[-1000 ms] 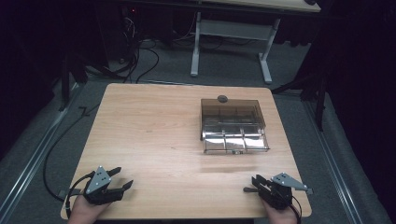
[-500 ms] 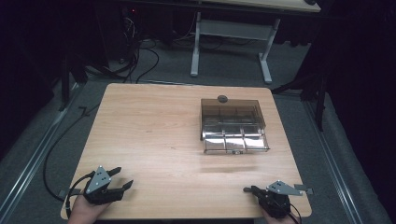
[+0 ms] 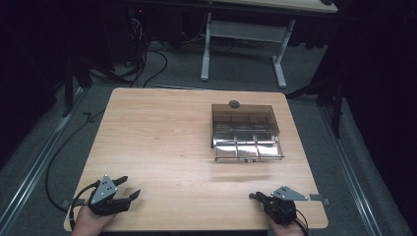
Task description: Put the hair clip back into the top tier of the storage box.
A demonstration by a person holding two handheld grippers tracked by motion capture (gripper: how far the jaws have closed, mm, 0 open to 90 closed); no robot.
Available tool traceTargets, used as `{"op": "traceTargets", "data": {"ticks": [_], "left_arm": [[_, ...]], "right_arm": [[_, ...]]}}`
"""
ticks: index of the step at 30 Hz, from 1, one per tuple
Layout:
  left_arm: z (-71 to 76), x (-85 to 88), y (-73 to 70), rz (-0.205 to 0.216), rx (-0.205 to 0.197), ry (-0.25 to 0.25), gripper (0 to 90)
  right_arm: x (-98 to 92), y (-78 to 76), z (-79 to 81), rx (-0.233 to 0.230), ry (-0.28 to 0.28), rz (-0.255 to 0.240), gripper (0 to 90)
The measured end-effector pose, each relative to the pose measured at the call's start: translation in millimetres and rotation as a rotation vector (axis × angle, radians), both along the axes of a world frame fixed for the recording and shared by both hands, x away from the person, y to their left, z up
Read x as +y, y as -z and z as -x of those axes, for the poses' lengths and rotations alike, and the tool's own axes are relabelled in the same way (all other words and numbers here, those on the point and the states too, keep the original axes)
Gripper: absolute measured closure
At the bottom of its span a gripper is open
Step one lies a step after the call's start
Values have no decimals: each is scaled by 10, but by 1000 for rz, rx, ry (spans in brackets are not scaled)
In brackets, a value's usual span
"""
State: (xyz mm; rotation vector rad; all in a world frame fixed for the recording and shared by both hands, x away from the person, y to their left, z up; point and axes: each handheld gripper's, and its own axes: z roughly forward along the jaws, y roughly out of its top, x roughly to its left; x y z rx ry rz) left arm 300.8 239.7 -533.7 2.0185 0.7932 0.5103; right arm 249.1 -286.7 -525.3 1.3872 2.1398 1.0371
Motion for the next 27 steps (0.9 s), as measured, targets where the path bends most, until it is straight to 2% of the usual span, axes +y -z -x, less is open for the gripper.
{"op": "traceTargets", "data": {"ticks": [5,6,8,10,11,14,22,25,27], "left_arm": [[-1,0,0,0,0,1,317],[1,1,0,1,-2,0,317],[2,2,0,3,-3,0,317],[0,1,1,4,-2,0,317],[-1,1,0,1,0,2,317],[1,2,0,5,-3,1,317],[3,1,0,2,-5,-1,317],[1,-1,0,-1,-3,-3,317],[1,1,0,1,-3,-5,317]], "right_arm": [[107,-1,-61,-1,-23,3,898],[118,-20,-71,-20,-24,5,899],[92,-38,-67,-23,-11,1,900],[12,-43,-67,-18,30,-8,900],[-52,-7,-72,4,57,-3,900],[-81,14,-57,16,64,13,900],[-26,43,-2,25,36,19,899],[-29,23,-15,13,33,13,889],[-39,4,-43,22,39,11,883]]}}
